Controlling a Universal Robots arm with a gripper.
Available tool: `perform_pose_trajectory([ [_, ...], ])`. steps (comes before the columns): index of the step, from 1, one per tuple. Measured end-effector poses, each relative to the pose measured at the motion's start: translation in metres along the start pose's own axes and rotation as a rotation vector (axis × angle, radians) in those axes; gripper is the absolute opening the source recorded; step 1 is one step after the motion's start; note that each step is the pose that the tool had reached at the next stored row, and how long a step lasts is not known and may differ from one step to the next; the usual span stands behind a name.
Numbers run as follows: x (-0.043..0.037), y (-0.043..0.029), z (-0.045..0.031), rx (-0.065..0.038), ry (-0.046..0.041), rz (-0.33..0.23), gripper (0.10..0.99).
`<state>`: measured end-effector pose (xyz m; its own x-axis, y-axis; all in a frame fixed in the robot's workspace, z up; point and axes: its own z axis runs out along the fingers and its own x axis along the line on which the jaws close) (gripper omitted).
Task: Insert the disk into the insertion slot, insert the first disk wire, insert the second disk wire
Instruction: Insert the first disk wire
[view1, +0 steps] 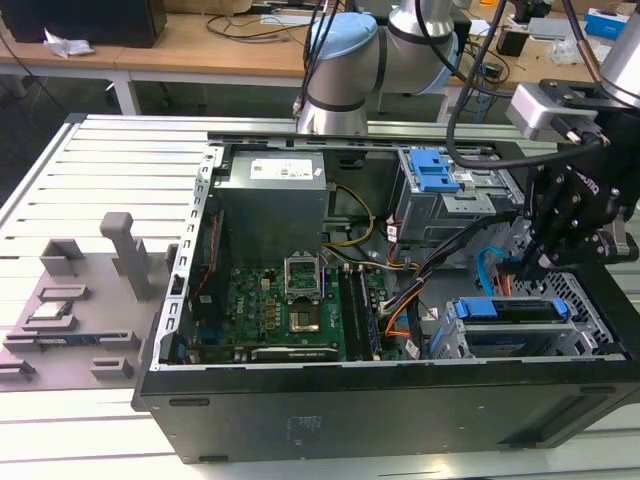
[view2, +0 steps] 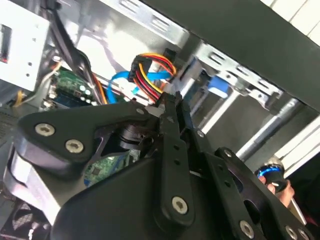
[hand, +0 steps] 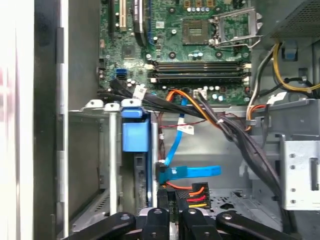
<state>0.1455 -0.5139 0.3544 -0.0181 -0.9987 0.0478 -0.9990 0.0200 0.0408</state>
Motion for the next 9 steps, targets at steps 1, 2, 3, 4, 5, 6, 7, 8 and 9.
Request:
perform_pose_trajectory([
  [1, 0.007, -0.0001, 0.0004, 0.0, -0.0001, 0.0, 0.169],
  [2, 0.0135, -0.0003, 0.0008, 0.0, -0.0001, 0.0, 0.169],
  [3, 0.0162, -0.0005, 0.0022, 0.0, -0.0005, 0.0, 0.169],
  [4, 0.0163, -0.0011, 0.0037, 0.0, 0.0, 0.0, 0.169],
  [5, 0.0162, -0.0018, 0.0051, 0.0, -0.0001, 0.0, 0.169],
  [6, 0.0161, -0.0025, 0.0065, 0.0, -0.0001, 0.0, 0.169],
  [7, 0.0161, -0.0029, 0.0076, 0.0, -0.0002, 0.0, 0.169],
  [8, 0.016, -0.0033, 0.0085, 0.0, 0.0, 0.0, 0.169],
  [9, 0.016, -0.0035, 0.0095, 0.0, 0.0, 0.0, 0.169],
])
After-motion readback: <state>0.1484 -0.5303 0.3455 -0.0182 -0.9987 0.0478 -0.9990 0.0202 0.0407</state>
